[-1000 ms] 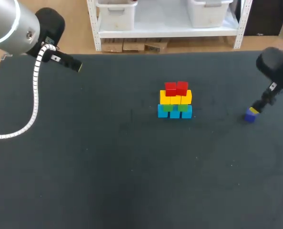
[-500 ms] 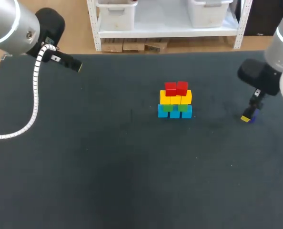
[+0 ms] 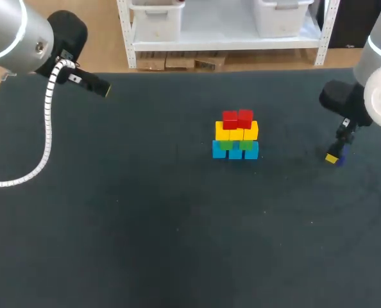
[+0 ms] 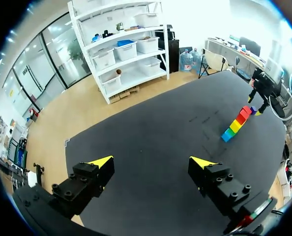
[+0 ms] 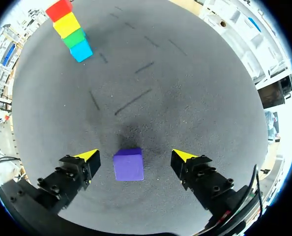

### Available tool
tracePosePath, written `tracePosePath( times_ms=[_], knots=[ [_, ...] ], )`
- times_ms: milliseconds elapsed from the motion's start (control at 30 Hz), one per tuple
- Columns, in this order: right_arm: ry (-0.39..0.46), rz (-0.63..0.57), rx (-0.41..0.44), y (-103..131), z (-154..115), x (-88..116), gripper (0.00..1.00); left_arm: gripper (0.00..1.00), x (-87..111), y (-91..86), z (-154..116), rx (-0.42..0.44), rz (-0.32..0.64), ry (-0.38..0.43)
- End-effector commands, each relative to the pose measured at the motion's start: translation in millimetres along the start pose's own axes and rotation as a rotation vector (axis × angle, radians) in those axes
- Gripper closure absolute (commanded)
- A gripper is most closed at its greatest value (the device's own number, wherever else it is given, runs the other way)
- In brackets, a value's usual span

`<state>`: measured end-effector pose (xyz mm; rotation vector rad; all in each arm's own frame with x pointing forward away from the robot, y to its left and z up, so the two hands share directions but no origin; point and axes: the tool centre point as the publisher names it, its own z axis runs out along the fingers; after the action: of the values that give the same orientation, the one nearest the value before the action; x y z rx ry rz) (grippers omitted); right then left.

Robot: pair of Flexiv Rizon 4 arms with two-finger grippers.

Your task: Place the blue cubes, place green cubes on the blue cubes, place the yellow cubes on the green cubes, then place the red cubes on the yellow cubes, and place purple cube on the red cubes.

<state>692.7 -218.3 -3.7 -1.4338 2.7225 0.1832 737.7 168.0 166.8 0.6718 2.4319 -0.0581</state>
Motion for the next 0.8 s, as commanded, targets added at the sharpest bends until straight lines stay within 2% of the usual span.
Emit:
tracePosePath(
  times_ms=[33, 67, 100, 333, 500, 533, 667, 800],
  knots=[
    [0.007, 0.003, -0.006, -2, 4, 1, 0.29, 0.0, -0.7, 1.3, 1, 0.005, 0.002, 0.0],
    [0.009, 0.004, -0.005, -2, 5, 1, 0.43, 0.0, -0.7, 1.3, 1, 0.005, 0.002, 0.0],
    [0.01, 0.004, -0.005, -2, 5, 2, 0.52, 0.0, -0.7, 1.3, 1, 0.005, 0.002, 0.0],
    [0.024, 0.005, -0.005, -2, 8, 4, 0.71, 0.0, -0.7, 1.3, 1, 0.005, 0.002, 0.0],
    [0.018, 0.0, 0.006, -1, 2, 4, 0.97, 0.0, -0.7, 1.3, 1, 0.005, 0.002, 0.0],
    [0.015, -0.003, 0.01, -1, -1, 4, 1.0, 0.0, -0.7, 1.3, 1, 0.005, 0.002, 0.0],
    [0.005, -0.036, 0.029, 2, -13, 2, 1.0, 0.0, -0.7, 1.3, 1, 0.005, 0.002, 0.0],
    [-0.008, -0.086, 0.072, 3, -40, -4, 1.0, 0.0, -0.7, 1.3, 1, 0.005, 0.002, 0.0]
  ],
)
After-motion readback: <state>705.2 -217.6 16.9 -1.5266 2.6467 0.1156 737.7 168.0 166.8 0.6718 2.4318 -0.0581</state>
